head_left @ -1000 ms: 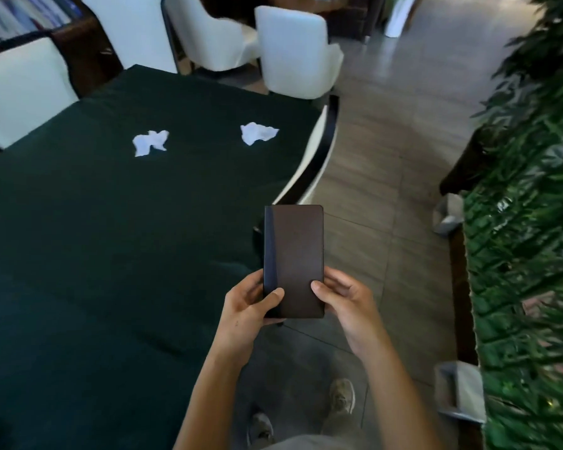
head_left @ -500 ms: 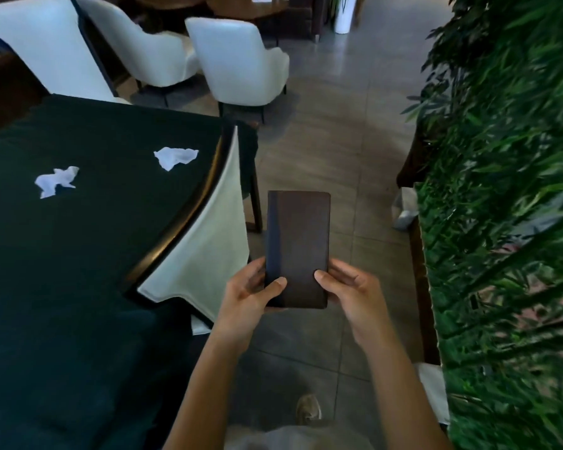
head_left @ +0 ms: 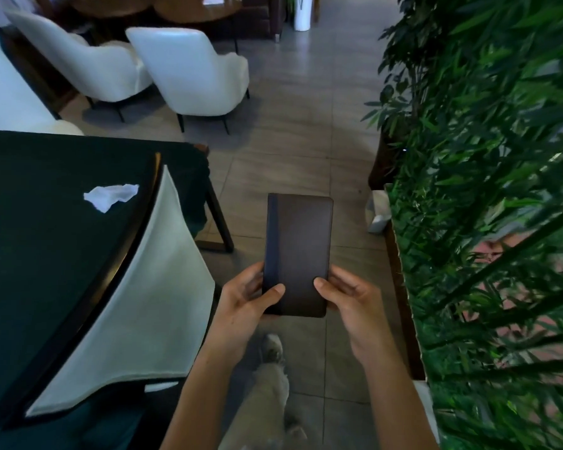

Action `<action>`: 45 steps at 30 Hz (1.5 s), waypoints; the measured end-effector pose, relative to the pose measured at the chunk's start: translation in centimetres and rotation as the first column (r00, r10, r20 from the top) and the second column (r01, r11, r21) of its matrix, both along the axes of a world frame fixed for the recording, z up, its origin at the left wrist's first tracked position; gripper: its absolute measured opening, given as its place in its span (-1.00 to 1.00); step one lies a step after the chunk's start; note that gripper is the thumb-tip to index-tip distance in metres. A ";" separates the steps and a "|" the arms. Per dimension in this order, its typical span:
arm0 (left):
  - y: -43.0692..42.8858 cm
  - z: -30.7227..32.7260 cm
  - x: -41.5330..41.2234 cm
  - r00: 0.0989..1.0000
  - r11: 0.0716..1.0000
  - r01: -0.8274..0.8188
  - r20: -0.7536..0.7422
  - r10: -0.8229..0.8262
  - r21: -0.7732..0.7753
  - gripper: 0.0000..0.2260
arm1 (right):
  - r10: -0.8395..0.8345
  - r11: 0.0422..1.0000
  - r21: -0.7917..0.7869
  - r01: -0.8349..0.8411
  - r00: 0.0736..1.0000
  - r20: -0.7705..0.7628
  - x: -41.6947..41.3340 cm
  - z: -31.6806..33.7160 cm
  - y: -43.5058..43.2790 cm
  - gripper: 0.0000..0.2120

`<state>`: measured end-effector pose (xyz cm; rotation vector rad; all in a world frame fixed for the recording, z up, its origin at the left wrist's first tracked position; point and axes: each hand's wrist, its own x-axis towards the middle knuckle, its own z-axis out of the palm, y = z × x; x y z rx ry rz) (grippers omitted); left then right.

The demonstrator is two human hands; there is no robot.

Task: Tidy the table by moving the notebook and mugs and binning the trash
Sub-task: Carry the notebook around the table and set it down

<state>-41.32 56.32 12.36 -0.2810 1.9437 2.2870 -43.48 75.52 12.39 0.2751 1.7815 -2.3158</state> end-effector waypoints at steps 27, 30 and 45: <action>-4.9 1.8 -35.2 0.997 0.996 -0.072 0.024 0.071 0.051 -0.56 | 0.098 0.993 0.073 -0.095 0.995 -0.030 -36.4 2.7 -5.2 -0.61; -5.3 1.3 -38.2 0.991 0.991 -0.128 0.030 0.127 0.034 -0.55 | 0.157 0.986 0.068 -0.155 0.987 -0.026 -40.4 2.3 -5.6 -0.57; -6.2 2.1 -51.1 0.868 0.867 -0.497 0.017 0.496 0.042 -0.63 | 0.561 0.826 0.077 -0.558 0.827 -0.035 -60.9 4.0 -10.0 -0.63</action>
